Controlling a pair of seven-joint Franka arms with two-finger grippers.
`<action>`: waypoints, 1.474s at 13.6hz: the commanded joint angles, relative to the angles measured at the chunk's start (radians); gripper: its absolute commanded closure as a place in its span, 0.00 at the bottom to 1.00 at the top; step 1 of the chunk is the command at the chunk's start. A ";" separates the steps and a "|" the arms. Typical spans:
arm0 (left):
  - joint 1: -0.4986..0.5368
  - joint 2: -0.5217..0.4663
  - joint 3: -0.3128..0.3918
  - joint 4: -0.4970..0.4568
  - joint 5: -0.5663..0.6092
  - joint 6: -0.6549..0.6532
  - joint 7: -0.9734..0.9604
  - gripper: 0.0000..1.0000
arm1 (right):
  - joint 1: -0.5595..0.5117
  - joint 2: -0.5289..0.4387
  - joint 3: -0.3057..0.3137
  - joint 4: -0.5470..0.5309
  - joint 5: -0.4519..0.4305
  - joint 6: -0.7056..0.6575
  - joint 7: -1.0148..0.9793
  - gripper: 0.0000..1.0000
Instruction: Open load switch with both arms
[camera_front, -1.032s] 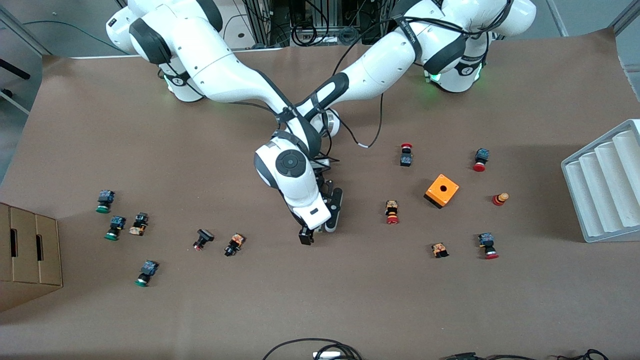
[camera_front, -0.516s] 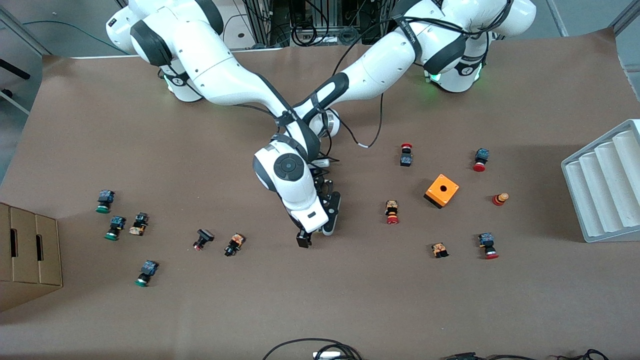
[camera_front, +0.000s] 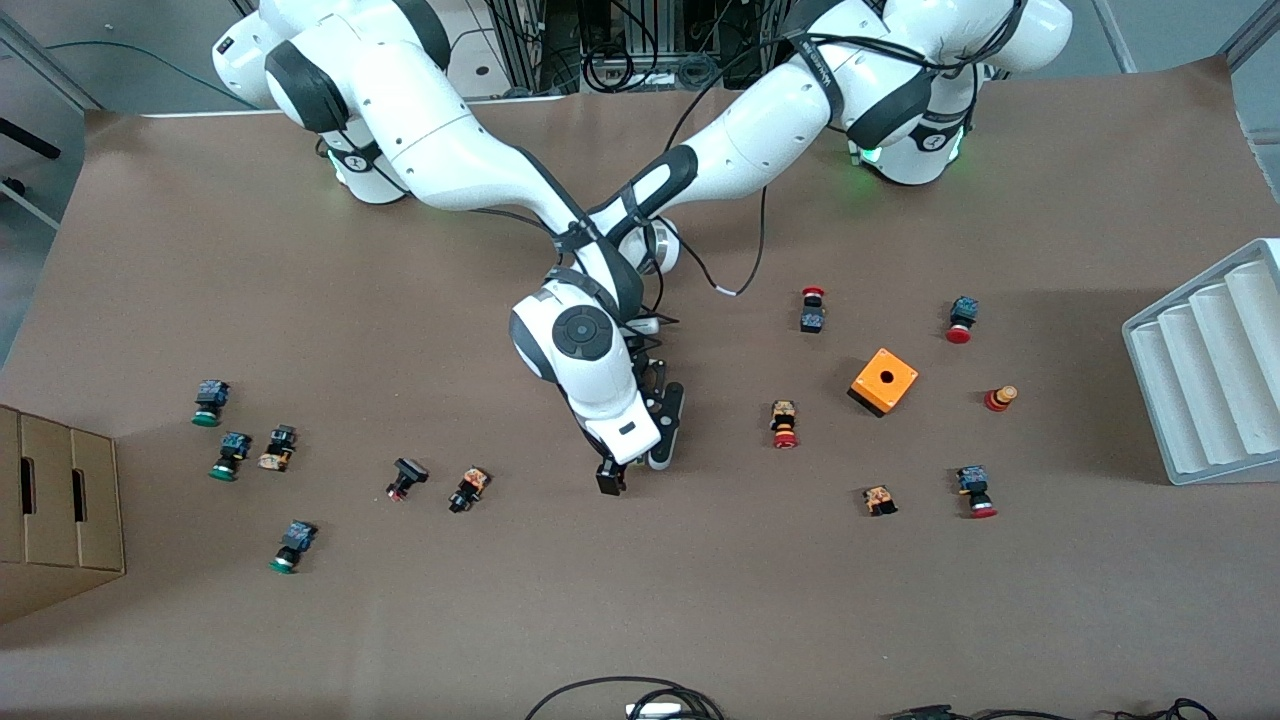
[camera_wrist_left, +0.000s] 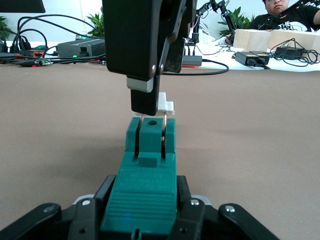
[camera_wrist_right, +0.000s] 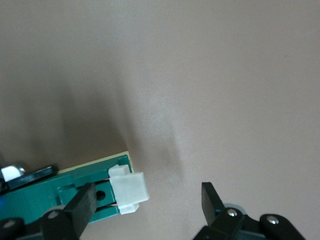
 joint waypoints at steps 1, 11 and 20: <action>-0.014 0.011 0.012 0.002 0.007 -0.016 -0.019 0.46 | 0.017 0.025 -0.022 0.031 0.038 0.006 -0.012 0.07; -0.014 0.011 0.012 0.002 0.007 -0.019 -0.022 0.46 | 0.029 0.025 -0.022 0.020 0.039 0.005 -0.009 0.06; -0.014 0.011 0.012 0.003 0.007 -0.019 -0.022 0.46 | 0.029 0.025 -0.022 0.015 0.041 0.005 -0.011 0.07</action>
